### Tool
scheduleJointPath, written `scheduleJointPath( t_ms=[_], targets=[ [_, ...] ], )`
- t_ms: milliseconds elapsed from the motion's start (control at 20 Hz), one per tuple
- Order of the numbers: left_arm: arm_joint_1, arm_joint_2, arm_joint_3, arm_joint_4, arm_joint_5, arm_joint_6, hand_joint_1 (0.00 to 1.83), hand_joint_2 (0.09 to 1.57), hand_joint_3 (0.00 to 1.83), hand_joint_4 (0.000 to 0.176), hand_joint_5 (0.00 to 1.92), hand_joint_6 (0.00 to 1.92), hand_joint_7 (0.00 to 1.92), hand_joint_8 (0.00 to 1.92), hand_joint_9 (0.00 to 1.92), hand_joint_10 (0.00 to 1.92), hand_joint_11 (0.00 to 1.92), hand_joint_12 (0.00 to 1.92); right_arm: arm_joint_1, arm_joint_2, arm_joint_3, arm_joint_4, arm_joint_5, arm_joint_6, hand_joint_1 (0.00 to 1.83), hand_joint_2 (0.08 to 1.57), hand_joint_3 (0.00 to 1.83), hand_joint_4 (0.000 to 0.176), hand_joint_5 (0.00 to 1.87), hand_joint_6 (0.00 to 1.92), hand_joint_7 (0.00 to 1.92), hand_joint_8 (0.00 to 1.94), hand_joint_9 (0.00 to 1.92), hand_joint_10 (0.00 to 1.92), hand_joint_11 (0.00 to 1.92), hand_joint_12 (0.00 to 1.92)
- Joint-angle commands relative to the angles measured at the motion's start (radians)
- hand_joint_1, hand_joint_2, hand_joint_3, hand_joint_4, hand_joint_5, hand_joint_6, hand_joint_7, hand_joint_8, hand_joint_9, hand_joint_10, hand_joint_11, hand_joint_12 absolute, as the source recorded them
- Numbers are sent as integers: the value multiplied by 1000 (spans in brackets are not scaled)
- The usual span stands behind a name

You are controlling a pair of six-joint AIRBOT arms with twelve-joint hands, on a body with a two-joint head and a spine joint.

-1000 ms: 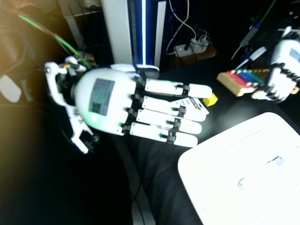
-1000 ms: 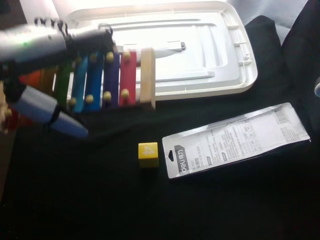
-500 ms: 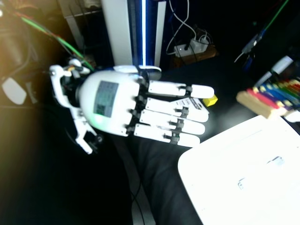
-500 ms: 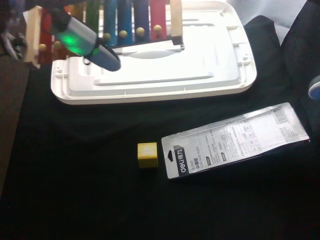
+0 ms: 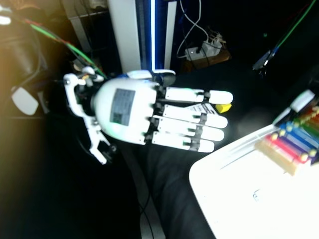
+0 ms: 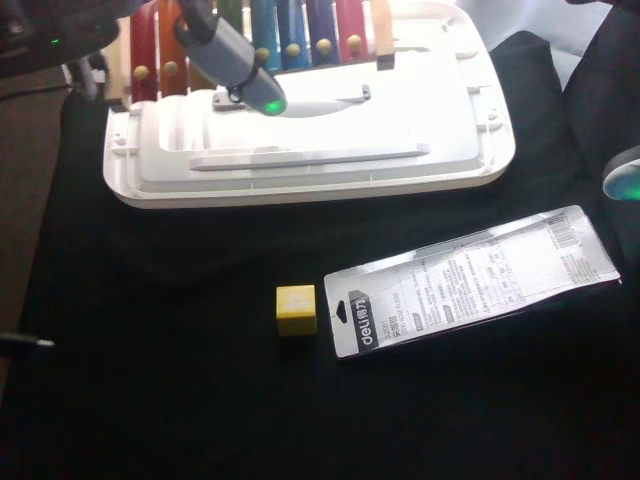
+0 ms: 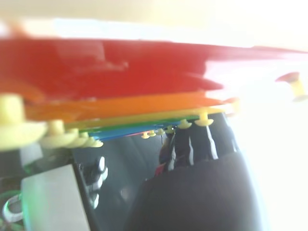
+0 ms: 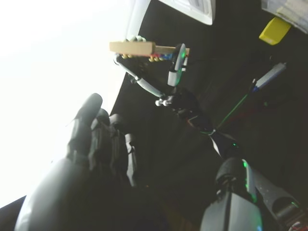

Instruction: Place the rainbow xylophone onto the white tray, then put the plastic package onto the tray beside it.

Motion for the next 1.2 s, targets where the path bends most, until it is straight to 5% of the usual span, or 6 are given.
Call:
scheduleJointPath(
  t_ms=[0, 250, 400, 450, 650, 1150],
  targets=[
    [-23, -3, 11, -17, -36, -4, 1162, 1032, 0, 52, 31, 1921, 131, 1921, 288, 1921, 424, 1911, 19, -6, 6, 48, 109, 8, 660, 796, 2, 104, 87, 3, 155, 1, 134, 4, 0, 721],
    [-27, -57, 67, 27, 28, -4, 1204, 1038, 3, 0, 122, 1915, 265, 1782, 369, 1857, 446, 1907, 56, -28, 20, 12, 109, 23, 626, 806, 3, 91, 91, 0, 181, 3, 168, 8, 0, 840],
    [-22, -89, 106, 25, 57, -4, 1129, 1082, 8, 41, 164, 1743, 282, 1512, 336, 1553, 342, 1678, 60, -33, 22, 7, 109, 31, 619, 782, 0, 85, 87, 0, 174, 0, 179, 10, 4, 832],
    [-21, -98, 118, 24, 66, -4, 1143, 1079, 3, 1, 254, 1522, 334, 1297, 390, 1332, 374, 1444, 61, -35, 23, 5, 109, 33, 635, 772, 1, 85, 91, 0, 174, 0, 179, 3, 21, 784],
    [-17, -136, 161, 18, 95, -4, 1095, 1071, 1, 0, 558, 655, 581, 535, 595, 674, 448, 1044, 69, -36, 23, -3, 109, 40, 633, 790, 7, 90, 89, 0, 141, 0, 173, 0, 88, 664],
    [17, -159, 172, 15, 106, -4, 1039, 1110, 0, 0, 691, 10, 718, 0, 719, 34, 324, 887, 75, -39, 22, -8, 111, 47, 652, 793, 0, 93, 85, 0, 164, 2, 193, 2, 150, 551]
  ],
)
